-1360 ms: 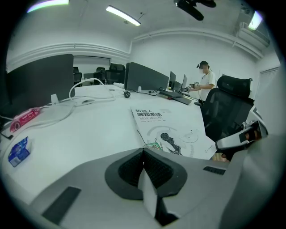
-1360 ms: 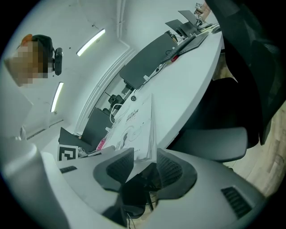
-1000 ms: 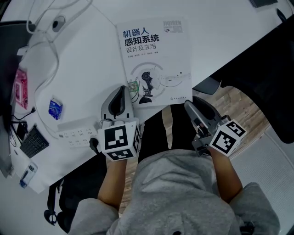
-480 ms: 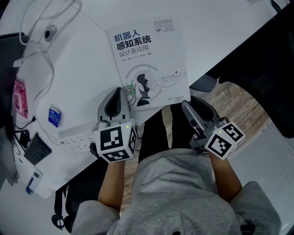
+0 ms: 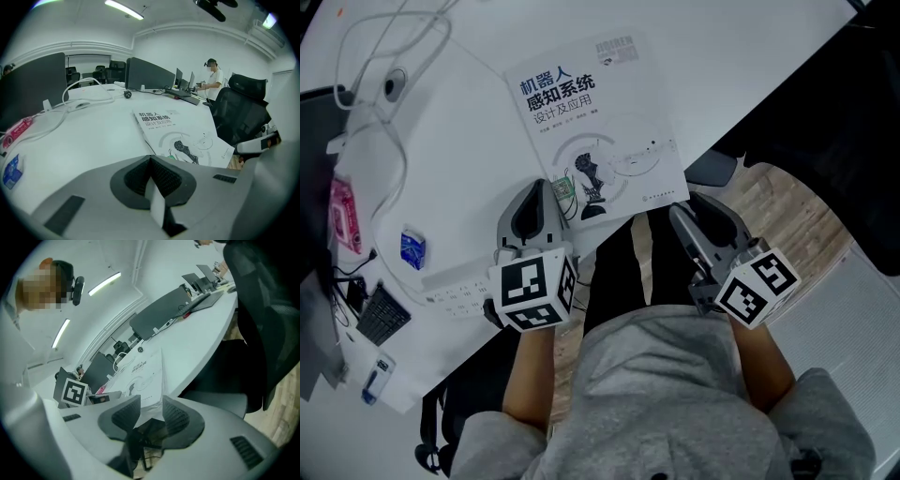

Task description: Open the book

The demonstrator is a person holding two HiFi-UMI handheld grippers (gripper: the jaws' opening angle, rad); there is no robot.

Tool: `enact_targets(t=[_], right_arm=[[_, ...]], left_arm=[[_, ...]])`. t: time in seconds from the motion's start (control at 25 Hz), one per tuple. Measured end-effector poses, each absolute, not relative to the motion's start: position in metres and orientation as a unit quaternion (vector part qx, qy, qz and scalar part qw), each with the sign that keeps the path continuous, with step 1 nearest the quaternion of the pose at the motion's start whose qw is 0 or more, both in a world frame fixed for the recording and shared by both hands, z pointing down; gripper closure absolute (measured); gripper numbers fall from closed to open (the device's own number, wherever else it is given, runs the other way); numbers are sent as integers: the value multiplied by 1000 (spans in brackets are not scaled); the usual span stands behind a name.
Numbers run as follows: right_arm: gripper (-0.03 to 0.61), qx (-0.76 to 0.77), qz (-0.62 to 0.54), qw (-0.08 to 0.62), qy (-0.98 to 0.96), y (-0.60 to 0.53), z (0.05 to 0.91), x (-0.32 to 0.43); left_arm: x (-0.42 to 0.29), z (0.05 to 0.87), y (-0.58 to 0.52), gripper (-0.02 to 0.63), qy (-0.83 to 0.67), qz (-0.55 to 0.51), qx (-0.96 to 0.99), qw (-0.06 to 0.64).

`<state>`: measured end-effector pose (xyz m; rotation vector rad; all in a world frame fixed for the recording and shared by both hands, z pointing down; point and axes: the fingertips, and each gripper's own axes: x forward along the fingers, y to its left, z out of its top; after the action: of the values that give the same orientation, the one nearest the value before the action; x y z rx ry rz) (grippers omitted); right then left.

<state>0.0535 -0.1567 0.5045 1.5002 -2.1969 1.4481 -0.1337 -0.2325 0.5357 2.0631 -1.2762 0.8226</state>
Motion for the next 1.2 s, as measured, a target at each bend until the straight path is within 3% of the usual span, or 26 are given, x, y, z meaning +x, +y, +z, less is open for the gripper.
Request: enact_targets(t=[0.6,0.68,0.72,0.76,0.96,1.2], right_arm=[[431,372,600,-109,-700,-175,492,44],[434,389,580,-58,-714,-178,497,40],[493,407,565,-25,-718,-179,502,39],[503,421,556,-7,-717,-180,506,39],[531,483,561,-21,-672,-193,508,58],[533,486,469,26,-737,-221,470,45]], left_arm=[[-134,537,-232,604,-483,307,766,295],[-134,537,-233,604,-483,306,765,296],[-134,538,-233,604,-484,306,764,296],[-133,538,-233,604,-485,307,763,296],[-122,537,-235,604,-484,286,764,316],[-140,502,-243,604,-514,244,761,311]])
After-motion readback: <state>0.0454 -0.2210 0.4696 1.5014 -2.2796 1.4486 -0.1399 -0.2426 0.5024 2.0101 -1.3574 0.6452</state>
